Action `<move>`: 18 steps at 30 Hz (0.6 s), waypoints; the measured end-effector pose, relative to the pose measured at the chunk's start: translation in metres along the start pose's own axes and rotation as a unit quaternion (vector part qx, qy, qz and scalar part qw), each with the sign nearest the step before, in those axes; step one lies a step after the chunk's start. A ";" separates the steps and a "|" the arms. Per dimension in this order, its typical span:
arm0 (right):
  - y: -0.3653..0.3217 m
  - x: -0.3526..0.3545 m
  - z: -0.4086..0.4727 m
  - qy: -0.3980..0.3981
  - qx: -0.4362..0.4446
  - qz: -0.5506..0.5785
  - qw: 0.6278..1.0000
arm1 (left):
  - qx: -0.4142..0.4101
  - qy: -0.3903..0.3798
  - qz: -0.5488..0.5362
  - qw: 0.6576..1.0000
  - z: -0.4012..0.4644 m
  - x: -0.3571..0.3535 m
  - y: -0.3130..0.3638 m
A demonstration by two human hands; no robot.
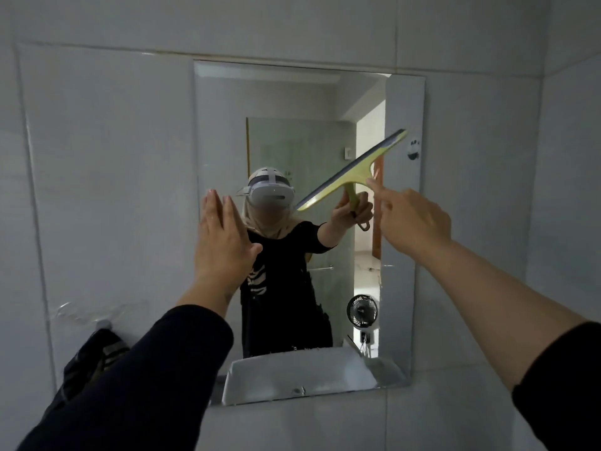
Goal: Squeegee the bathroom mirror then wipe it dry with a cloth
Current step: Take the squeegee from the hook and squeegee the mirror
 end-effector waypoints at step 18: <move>-0.019 -0.080 -0.089 0.036 -0.173 0.333 0.926 | -0.076 0.076 0.064 0.992 0.029 0.037 -0.025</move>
Point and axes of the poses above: each hand's wrist, its own z-axis towards the middle knuckle, its own x-axis out of the back of the hand, y = z × x, the point moved 6 cm from there along z, towards the middle knuckle, and after that the axes turned 9 degrees about z, right-handed, at the moved point
